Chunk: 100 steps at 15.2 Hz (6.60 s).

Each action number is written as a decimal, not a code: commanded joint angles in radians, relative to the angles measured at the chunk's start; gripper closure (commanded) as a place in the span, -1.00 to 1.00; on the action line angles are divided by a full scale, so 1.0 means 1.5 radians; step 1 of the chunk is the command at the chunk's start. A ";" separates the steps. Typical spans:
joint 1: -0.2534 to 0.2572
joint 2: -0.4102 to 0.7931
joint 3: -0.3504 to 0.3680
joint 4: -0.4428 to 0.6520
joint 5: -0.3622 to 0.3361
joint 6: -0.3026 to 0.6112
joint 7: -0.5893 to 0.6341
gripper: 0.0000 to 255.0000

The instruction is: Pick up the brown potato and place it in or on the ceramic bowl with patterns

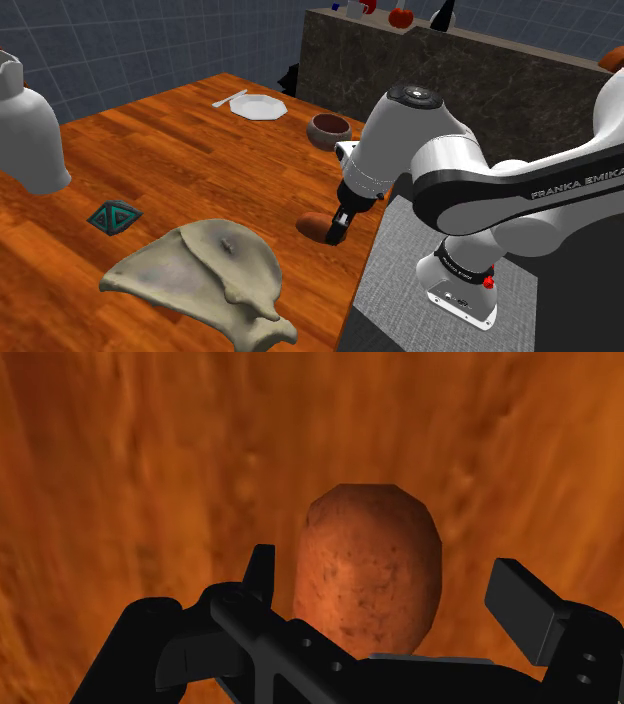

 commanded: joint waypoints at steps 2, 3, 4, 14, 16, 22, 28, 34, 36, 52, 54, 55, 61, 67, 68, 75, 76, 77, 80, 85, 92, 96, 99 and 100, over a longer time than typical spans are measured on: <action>-0.006 0.022 0.010 -0.011 0.001 0.033 0.001 -1.00; -0.006 0.022 0.010 -0.011 0.001 0.033 0.001 -1.00; -0.006 0.022 0.010 -0.011 0.001 0.033 0.001 -1.00; -0.006 0.022 0.010 -0.011 0.001 0.033 0.001 1.00; -0.006 0.022 0.010 -0.010 0.001 0.033 0.001 1.00; -0.003 0.005 0.001 -0.002 -0.001 0.008 -0.002 1.00; 0.002 -0.037 -0.024 0.029 -0.009 -0.064 -0.009 1.00; 0.002 -0.068 -0.047 0.064 -0.020 -0.131 -0.014 1.00; 0.002 -0.076 -0.054 0.077 -0.024 -0.152 -0.016 1.00; -0.009 -0.108 -0.100 0.199 -0.057 -0.304 -0.024 1.00; -0.017 -0.107 -0.115 0.200 -0.066 -0.306 -0.040 1.00; -0.024 -0.104 -0.130 0.198 -0.075 -0.303 -0.056 1.00; -0.073 -0.073 -0.211 0.200 -0.127 -0.279 -0.151 1.00; -0.121 -0.012 -0.285 0.232 -0.175 -0.251 -0.239 1.00; -0.129 0.000 -0.296 0.240 -0.182 -0.247 -0.253 1.00; -0.174 0.103 -0.371 0.318 -0.219 -0.222 -0.347 1.00; -0.180 0.119 -0.381 0.332 -0.223 -0.219 -0.360 1.00; -0.185 0.136 -0.391 0.347 -0.226 -0.217 -0.373 1.00; -0.199 0.188 -0.418 0.396 -0.232 -0.213 -0.411 1.00; -0.219 0.277 -0.458 0.487 -0.230 -0.214 -0.471 1.00; -0.220 0.287 -0.459 0.435 -0.230 -0.151 -0.471 1.00; -0.220 0.296 -0.459 0.408 -0.230 -0.115 -0.471 1.00; -0.220 0.305 -0.460 0.389 -0.230 -0.088 -0.471 1.00; -0.220 0.308 -0.460 0.383 -0.230 -0.079 -0.471 1.00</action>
